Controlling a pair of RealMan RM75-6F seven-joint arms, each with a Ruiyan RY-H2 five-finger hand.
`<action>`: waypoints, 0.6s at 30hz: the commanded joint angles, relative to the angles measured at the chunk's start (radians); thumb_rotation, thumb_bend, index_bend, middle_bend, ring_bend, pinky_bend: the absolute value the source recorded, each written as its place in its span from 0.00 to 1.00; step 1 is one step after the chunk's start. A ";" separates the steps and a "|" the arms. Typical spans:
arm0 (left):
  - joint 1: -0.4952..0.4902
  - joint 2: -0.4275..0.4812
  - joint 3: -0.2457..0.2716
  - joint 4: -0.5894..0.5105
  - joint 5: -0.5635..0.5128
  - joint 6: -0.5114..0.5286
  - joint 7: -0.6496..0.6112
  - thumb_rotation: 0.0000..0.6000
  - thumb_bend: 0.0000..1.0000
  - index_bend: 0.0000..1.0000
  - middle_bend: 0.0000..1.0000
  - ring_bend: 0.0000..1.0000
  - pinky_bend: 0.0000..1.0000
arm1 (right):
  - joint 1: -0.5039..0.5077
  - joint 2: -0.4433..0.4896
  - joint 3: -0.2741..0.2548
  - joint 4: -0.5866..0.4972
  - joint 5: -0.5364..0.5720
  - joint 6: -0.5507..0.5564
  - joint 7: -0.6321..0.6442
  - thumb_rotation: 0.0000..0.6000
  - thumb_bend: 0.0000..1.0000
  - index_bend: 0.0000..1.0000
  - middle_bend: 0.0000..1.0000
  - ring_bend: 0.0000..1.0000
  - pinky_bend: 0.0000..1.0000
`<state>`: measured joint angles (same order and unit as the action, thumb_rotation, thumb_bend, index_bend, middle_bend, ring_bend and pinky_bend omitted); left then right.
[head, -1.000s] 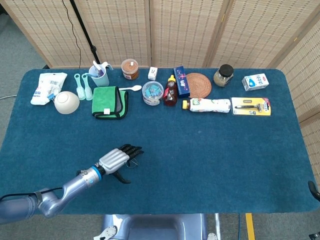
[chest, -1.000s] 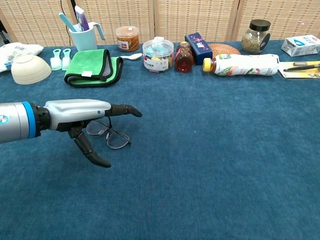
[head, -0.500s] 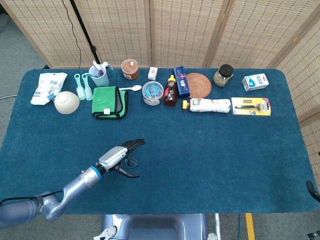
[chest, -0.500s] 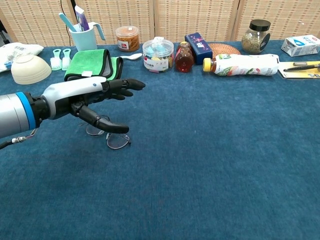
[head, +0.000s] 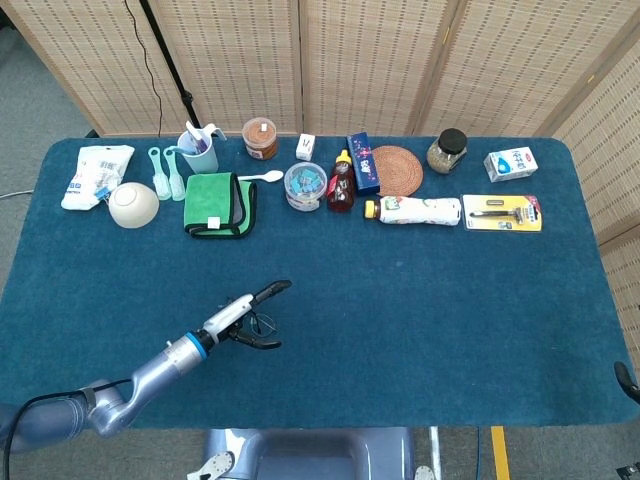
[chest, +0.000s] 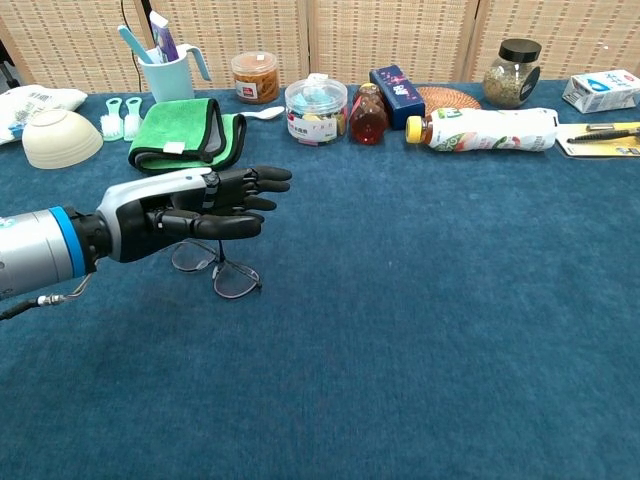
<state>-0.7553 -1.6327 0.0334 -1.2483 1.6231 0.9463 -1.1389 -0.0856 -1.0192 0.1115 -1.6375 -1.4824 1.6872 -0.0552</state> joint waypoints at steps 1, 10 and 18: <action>0.001 -0.031 0.016 0.039 0.015 0.018 -0.037 0.58 0.03 0.00 0.00 0.00 0.00 | 0.000 0.002 0.000 -0.002 -0.001 0.001 -0.002 1.00 0.30 0.14 0.03 0.11 0.18; 0.006 -0.071 0.038 0.106 0.022 0.039 -0.081 0.57 0.03 0.00 0.00 0.00 0.00 | -0.001 0.005 0.000 -0.009 -0.002 0.002 -0.008 1.00 0.30 0.14 0.03 0.11 0.18; 0.009 -0.091 0.049 0.140 0.014 0.036 -0.088 0.57 0.03 0.00 0.00 0.00 0.00 | -0.001 0.007 0.001 -0.013 -0.001 0.002 -0.013 1.00 0.30 0.14 0.03 0.11 0.18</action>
<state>-0.7456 -1.7216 0.0809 -1.1111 1.6384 0.9843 -1.2264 -0.0868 -1.0123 0.1124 -1.6503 -1.4833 1.6893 -0.0676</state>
